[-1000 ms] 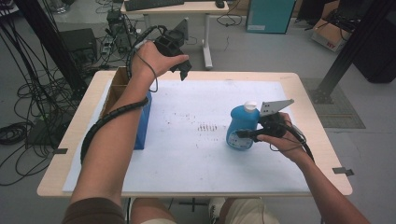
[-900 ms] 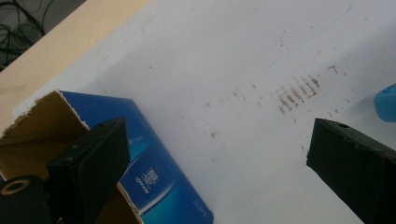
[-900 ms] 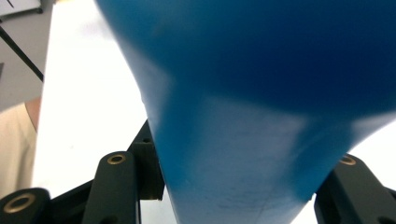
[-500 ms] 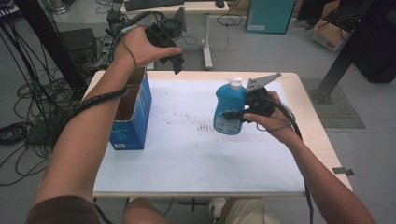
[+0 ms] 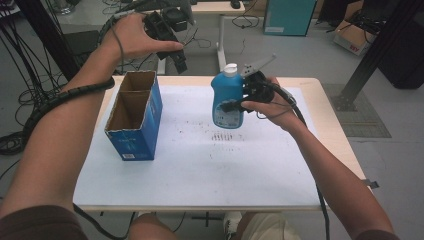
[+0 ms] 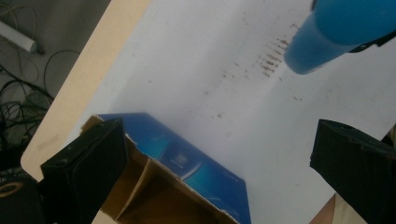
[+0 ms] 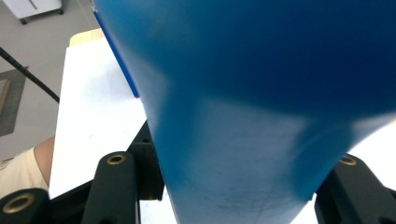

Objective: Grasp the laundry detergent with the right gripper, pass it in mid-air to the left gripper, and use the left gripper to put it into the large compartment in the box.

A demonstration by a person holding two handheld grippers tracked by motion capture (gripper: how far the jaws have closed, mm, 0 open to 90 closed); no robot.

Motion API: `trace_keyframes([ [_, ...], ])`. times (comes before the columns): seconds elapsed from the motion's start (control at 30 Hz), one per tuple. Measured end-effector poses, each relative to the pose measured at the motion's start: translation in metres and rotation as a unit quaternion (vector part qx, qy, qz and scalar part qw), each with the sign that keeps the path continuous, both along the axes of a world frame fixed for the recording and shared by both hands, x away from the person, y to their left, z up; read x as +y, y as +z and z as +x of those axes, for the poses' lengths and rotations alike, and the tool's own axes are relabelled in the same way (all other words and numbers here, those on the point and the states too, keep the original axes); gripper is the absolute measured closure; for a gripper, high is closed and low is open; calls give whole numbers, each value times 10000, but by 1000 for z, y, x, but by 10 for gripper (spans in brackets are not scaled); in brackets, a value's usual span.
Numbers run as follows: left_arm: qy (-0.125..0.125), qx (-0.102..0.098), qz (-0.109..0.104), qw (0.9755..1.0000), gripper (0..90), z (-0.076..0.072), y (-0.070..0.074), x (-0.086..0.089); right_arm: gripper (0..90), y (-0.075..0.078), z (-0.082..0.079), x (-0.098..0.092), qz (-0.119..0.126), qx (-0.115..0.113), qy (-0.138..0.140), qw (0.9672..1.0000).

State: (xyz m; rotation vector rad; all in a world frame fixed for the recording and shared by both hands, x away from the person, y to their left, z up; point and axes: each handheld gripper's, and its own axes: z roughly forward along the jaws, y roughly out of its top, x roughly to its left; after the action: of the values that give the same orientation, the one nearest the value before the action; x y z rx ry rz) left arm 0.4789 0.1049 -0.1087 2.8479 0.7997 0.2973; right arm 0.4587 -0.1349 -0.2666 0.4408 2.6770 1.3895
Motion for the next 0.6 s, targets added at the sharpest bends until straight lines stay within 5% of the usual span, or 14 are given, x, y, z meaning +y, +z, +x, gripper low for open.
trace_keyframes([
  [0.17,-527,-13,-175,9985,42,-9,2,-11,447,2,11,20,72,85,262,9996],
  [0.3,-812,10,-77,9967,42,-12,-3,-18,445,1,12,39,-65,1,432,9990],
  [0.6,-1035,246,126,9942,43,-21,-19,-27,444,-8,10,67,-35,-169,927,9955],
])
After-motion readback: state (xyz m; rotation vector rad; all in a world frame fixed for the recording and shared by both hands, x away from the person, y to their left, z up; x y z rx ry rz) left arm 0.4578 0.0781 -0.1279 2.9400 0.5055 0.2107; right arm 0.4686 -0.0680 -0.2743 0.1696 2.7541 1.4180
